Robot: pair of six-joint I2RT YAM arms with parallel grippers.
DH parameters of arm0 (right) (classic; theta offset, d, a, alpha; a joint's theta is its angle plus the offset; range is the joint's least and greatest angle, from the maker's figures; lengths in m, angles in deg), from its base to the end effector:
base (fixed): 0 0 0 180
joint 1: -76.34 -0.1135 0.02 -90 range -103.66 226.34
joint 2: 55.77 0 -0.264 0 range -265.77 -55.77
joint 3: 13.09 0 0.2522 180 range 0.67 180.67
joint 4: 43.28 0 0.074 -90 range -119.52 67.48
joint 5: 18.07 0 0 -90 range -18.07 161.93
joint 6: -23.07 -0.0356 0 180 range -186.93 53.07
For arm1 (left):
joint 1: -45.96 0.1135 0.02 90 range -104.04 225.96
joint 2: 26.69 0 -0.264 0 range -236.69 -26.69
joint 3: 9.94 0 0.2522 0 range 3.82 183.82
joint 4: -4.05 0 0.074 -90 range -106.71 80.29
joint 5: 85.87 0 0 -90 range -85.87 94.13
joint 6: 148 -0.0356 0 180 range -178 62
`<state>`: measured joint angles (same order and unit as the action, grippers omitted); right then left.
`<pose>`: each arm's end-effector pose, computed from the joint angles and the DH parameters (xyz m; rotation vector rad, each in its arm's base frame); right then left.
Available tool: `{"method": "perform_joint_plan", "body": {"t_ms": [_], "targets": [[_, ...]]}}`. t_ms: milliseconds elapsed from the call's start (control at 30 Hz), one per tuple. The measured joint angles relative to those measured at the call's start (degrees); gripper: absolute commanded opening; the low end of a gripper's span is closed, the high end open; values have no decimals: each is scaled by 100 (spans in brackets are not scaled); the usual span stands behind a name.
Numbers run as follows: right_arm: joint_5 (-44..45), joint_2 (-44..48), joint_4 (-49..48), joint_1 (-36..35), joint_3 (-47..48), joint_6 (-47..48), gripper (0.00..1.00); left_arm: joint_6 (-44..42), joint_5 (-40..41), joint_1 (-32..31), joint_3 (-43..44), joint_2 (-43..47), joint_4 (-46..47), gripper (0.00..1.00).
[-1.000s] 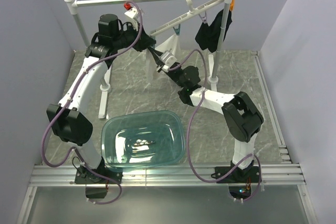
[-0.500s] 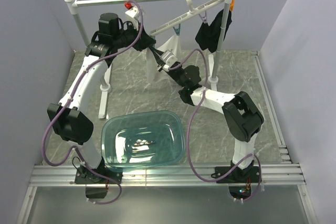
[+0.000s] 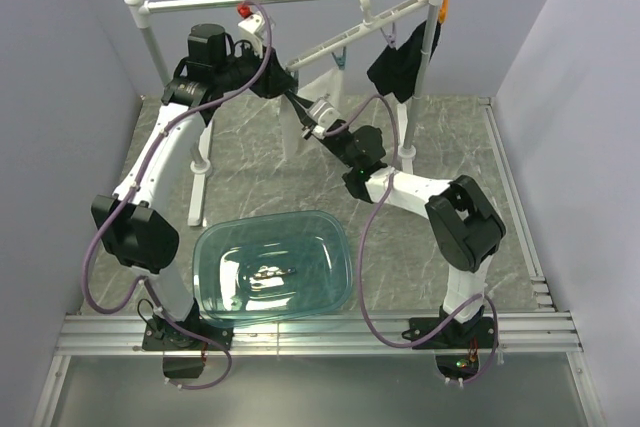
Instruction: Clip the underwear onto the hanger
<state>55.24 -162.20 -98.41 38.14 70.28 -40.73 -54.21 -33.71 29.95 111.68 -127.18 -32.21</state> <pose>0.3224 0.2667 0.3253 -0.7632 0.7106 0.3374 0.3803 -0.1318 0.4373 0.6609 1.7387 -0.8443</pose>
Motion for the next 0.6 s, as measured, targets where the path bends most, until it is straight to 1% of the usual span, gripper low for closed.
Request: {"method": "perform_joint_plan", "body": {"t_ms": [133, 467, 567, 600], "targets": [[-66, 63, -37, 13, -177, 7, 0, 179, -127, 59, 2, -79, -59, 48], [-94, 160, -264, 55, -358, 33, 0, 592, -214, 216, -118, -133, 26, 50], [-94, 186, -348, 59, -361, 33, 0, 791, -262, 317, -481, -33, 334, 60], [-94, 199, -358, 59, -369, 33, 0, 870, -282, 363, -704, 59, 511, 67]]}}
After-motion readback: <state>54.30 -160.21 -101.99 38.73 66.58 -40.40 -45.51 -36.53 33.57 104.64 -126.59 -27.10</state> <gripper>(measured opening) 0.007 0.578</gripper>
